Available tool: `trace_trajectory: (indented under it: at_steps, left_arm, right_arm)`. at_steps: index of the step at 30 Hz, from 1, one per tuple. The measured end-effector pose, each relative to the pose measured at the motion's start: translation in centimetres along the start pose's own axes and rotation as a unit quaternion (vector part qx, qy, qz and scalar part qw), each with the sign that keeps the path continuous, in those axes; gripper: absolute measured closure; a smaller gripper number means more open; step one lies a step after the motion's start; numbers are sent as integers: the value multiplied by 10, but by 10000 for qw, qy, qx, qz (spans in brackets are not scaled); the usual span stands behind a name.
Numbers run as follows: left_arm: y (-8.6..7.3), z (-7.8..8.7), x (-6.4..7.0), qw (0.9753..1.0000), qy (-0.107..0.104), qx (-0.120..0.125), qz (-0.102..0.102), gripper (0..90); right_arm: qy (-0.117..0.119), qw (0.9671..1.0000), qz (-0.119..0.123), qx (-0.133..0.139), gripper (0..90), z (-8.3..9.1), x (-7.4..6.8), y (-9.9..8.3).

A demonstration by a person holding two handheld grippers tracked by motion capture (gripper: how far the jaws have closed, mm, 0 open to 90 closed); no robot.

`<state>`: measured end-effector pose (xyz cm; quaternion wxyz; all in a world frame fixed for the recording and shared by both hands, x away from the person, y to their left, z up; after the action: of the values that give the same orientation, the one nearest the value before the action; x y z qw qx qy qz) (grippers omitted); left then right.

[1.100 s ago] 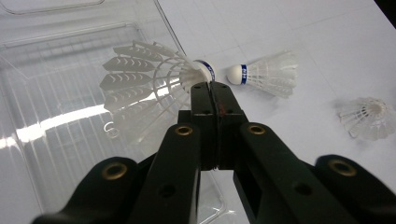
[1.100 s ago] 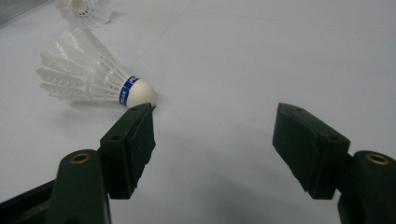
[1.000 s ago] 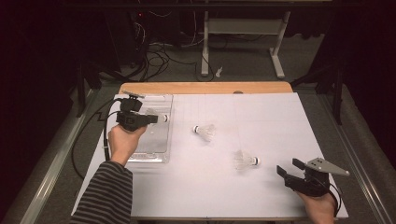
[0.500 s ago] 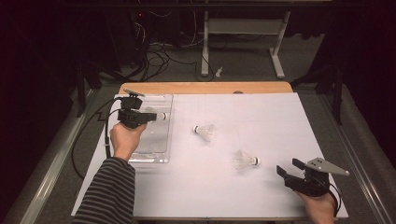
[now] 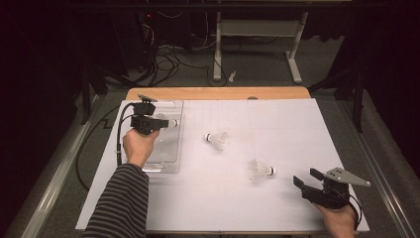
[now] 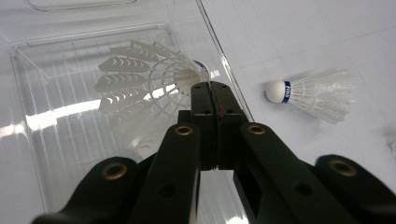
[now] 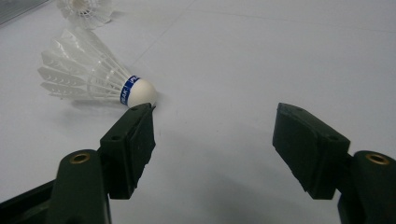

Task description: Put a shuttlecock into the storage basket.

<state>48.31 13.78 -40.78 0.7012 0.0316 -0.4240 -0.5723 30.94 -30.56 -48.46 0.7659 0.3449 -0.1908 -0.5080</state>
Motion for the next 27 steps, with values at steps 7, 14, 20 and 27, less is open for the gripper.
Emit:
trace_trajectory:
  at_steps: [7, 14, 20, 27]
  left_arm:
    - [2, -11, -2, 9999, 63, 19, 86, 893]
    - [4, -19, -7, 9997, 145, 36, 168, 892]
    - [4, -26, -9, 9996, 193, 39, 208, 891]
    - [1, -34, -9, 9994, 248, -9, 222, 891]
  right_arm:
    - [10, 10000, 9, 3, 303, 0, 0, 0]
    - [15, 10000, 18, 4, 304, 0, 0, 0]
    - [16, 10000, 17, 11, 304, 0, 0, 0]
    - [24, 10000, 17, 9, 304, 0, 0, 0]
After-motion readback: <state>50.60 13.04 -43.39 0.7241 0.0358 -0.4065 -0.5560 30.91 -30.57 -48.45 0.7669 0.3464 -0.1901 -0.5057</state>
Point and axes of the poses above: each handheld gripper's, and its own axes: z roughly backward along the jaws, y roughly out of its top, x roughly to its right, the point moved 5 cm from there along -z, roughly forward along the jaws, and after that the axes turned 11 degrees about -x, right-handed, at the moved point
